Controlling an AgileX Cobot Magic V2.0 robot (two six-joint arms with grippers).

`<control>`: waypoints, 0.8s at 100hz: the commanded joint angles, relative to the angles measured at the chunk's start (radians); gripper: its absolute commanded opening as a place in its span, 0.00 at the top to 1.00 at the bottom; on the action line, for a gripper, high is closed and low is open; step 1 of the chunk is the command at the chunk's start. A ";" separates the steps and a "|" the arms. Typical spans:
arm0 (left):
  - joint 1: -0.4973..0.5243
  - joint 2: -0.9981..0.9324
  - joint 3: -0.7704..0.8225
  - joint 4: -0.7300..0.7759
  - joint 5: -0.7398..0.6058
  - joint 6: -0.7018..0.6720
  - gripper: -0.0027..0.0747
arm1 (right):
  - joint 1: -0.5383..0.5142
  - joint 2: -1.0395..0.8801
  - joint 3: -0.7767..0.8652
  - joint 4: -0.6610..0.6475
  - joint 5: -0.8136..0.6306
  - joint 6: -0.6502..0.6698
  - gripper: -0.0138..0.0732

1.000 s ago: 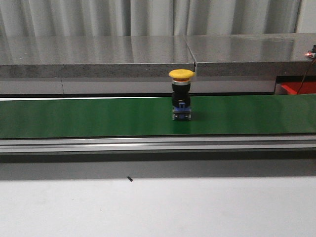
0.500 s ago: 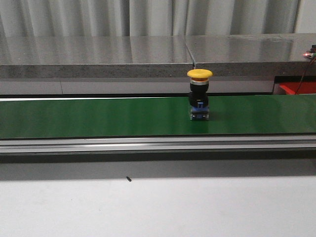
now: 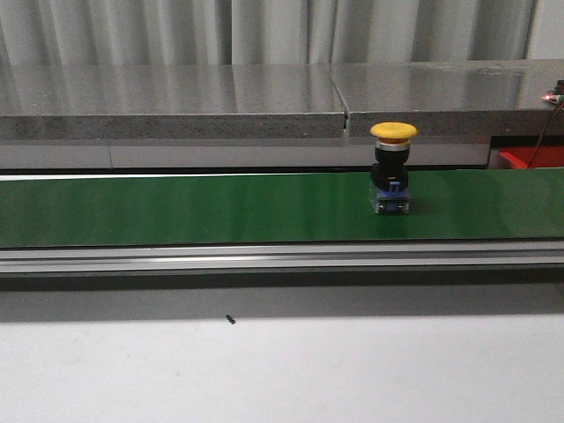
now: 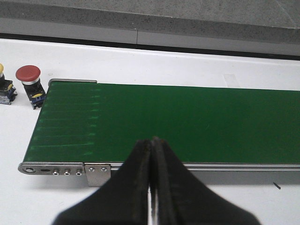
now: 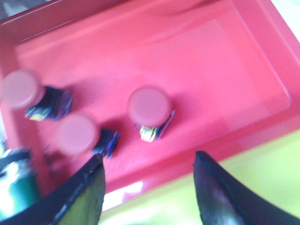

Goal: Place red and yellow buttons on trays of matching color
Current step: 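Move the right gripper back over the belt toward the yellow button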

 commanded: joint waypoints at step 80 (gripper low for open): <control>-0.008 0.003 -0.026 -0.027 -0.060 -0.001 0.99 | 0.495 -0.318 0.129 0.147 0.367 -0.089 0.09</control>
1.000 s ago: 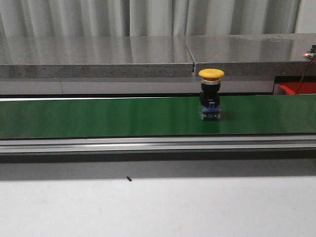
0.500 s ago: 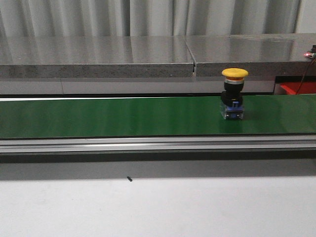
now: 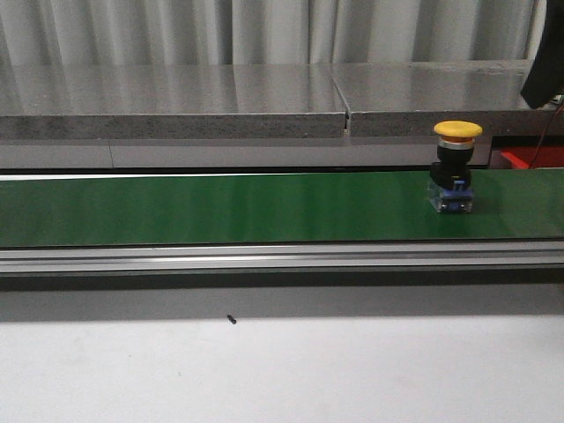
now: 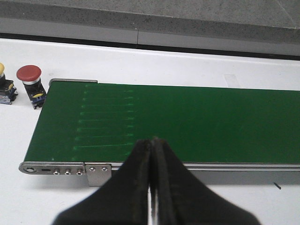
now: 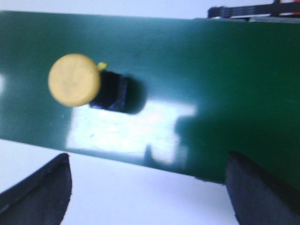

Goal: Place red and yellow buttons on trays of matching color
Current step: 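Move the right gripper back over the belt toward the yellow button, then close the right gripper on the yellow button and lift it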

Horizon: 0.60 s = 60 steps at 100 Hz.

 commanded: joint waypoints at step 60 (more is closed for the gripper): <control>-0.008 0.003 -0.026 -0.027 -0.060 -0.001 0.99 | 0.090 0.123 -0.027 0.030 -0.242 -0.007 0.09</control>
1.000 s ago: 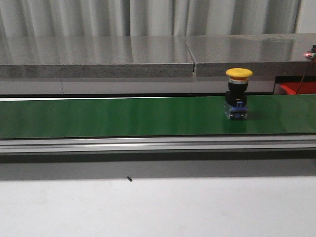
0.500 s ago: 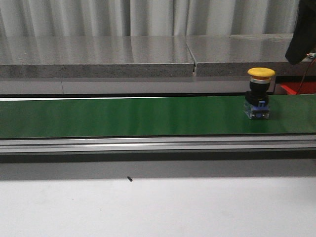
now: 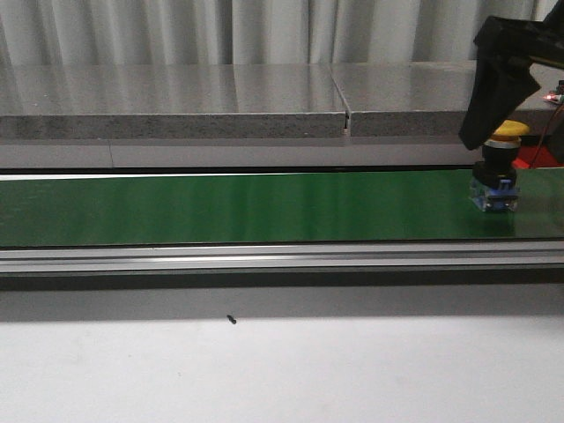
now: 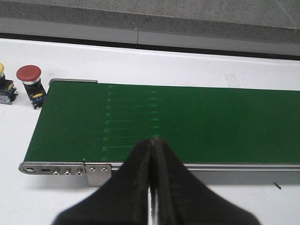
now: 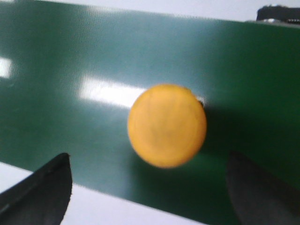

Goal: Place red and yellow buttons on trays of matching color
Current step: 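Close the right gripper on the yellow button and lift it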

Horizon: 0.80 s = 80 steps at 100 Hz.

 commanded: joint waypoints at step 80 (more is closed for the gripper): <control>-0.008 0.003 -0.026 -0.027 -0.060 -0.001 0.99 | -0.028 -0.074 -0.024 -0.095 -0.179 0.039 0.55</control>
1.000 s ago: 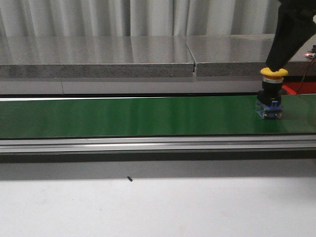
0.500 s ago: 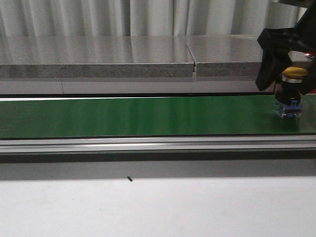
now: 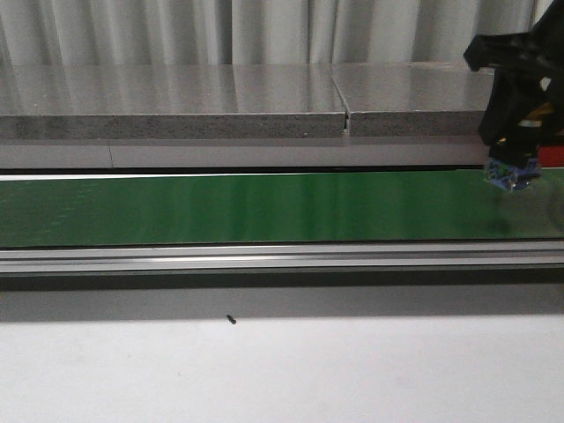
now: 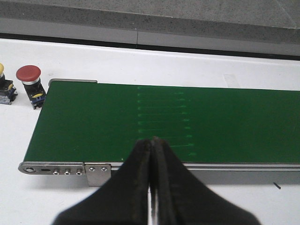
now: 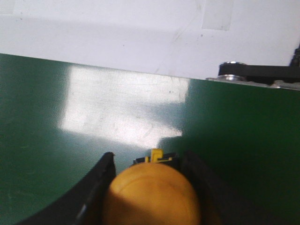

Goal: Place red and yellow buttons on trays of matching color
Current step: 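Close the right gripper on the yellow button and lift it, then carry the yellow button onto the yellow tray and release it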

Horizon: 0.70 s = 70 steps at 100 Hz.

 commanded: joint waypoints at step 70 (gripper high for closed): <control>-0.008 0.003 -0.026 -0.027 -0.060 -0.001 0.99 | -0.506 -0.284 -0.024 -0.198 0.158 0.183 0.55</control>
